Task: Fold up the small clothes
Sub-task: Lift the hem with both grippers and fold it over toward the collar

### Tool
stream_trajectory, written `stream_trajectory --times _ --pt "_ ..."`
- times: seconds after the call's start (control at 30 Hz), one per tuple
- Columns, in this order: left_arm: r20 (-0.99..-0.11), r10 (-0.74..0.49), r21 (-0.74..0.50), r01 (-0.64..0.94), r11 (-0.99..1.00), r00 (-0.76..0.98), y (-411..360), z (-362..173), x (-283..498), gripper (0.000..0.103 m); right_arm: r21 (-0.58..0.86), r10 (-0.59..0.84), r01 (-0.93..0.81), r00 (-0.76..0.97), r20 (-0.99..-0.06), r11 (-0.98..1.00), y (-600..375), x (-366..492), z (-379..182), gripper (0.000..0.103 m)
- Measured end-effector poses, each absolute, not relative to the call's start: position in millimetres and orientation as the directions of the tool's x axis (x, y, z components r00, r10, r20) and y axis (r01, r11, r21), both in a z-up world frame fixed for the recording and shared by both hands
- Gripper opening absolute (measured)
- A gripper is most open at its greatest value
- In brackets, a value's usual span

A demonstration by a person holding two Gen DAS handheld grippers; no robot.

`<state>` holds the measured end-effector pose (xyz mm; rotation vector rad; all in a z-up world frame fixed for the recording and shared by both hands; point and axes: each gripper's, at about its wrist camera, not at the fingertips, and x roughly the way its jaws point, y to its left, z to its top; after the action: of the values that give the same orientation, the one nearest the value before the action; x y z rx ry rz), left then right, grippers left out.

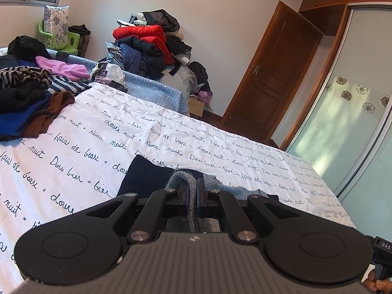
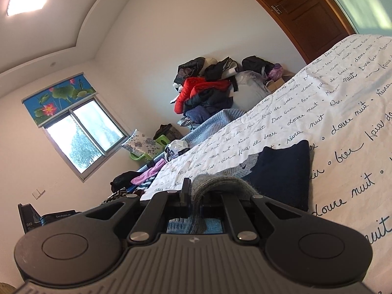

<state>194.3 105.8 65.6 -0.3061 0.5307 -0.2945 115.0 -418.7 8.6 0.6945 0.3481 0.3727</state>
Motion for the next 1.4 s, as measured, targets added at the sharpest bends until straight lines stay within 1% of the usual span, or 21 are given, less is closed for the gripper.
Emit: stream_trajectory --times 0.2,0.67,1.4 --pt "-0.468 -0.310 -0.319 0.169 0.932 0.828 101.2 59.9 202.4 0.006 0.668 0.437 -0.208 0.879 -0.194 0.714 -417.7 121.9 4.9 0.007" --pt "-0.478 -0.272 -0.264 0.158 0.951 0.835 90.5 60.7 222.7 0.007 0.673 0.414 -0.180 0.887 -0.203 0.718 -425.5 144.0 7.4 0.007" --pt "-0.510 -0.239 -0.226 0.139 0.964 0.826 74.3 57.5 259.0 0.007 0.665 0.364 -0.127 0.903 -0.229 0.736 -429.4 170.5 6.1 0.007"
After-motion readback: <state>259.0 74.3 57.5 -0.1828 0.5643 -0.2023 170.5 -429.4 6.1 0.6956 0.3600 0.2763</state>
